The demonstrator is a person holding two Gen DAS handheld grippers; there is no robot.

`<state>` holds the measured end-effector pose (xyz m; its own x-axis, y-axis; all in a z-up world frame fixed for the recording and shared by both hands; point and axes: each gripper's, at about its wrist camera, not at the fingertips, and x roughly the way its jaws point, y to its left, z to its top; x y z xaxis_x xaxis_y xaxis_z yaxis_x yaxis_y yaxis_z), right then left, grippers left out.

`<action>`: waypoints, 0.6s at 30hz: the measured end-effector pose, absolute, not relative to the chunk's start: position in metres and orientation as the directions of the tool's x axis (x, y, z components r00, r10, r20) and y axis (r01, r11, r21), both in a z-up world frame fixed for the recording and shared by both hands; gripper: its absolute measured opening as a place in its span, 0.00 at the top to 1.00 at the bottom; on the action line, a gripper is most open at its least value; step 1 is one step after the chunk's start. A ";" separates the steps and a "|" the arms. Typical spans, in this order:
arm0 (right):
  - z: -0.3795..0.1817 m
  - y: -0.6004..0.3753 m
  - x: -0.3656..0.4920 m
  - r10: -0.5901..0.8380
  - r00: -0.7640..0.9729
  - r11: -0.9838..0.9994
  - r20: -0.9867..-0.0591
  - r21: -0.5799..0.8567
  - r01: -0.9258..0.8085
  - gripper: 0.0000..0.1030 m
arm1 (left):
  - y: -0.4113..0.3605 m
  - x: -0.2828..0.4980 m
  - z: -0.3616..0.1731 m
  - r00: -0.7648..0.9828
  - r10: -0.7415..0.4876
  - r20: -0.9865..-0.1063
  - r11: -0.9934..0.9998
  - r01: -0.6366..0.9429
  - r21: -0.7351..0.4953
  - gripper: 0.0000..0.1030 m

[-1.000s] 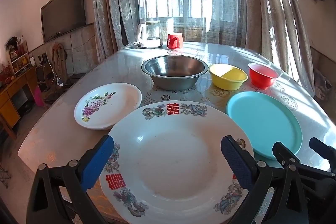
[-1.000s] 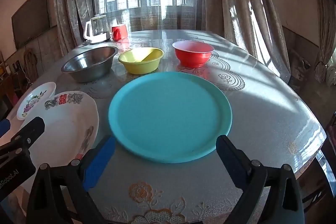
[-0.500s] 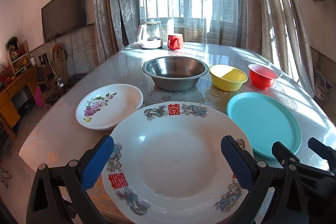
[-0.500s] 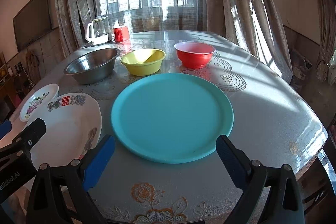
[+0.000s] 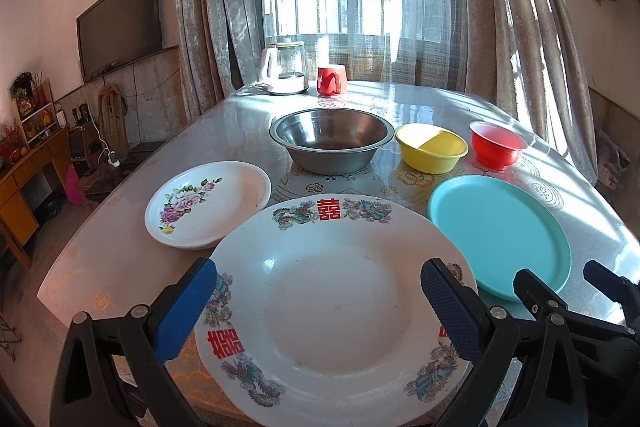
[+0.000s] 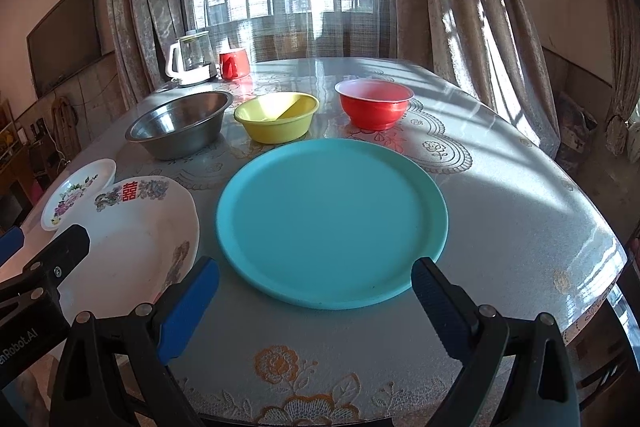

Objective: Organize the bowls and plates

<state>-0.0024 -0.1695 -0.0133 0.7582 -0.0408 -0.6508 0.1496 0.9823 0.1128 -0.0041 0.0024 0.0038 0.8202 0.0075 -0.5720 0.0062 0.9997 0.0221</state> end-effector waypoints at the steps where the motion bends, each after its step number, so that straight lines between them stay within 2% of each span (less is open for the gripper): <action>1: -0.013 -0.170 -0.003 -0.040 0.759 0.982 -0.649 0.114 0.149 0.04 | 0.003 -0.004 0.004 0.820 0.006 -0.572 1.000 0.006 0.021 0.00; 18: -0.010 -0.175 -0.005 -0.030 0.770 0.979 -0.638 0.135 0.150 0.04 | 0.001 -0.006 0.007 0.824 0.002 -0.566 1.000 0.011 0.019 0.00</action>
<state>-0.0052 -0.1751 -0.0097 0.7696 -0.0303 -0.6378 0.1504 0.9794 0.1349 -0.0062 0.0008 0.0074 0.8241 0.0020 -0.5665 0.0107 0.9998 0.0192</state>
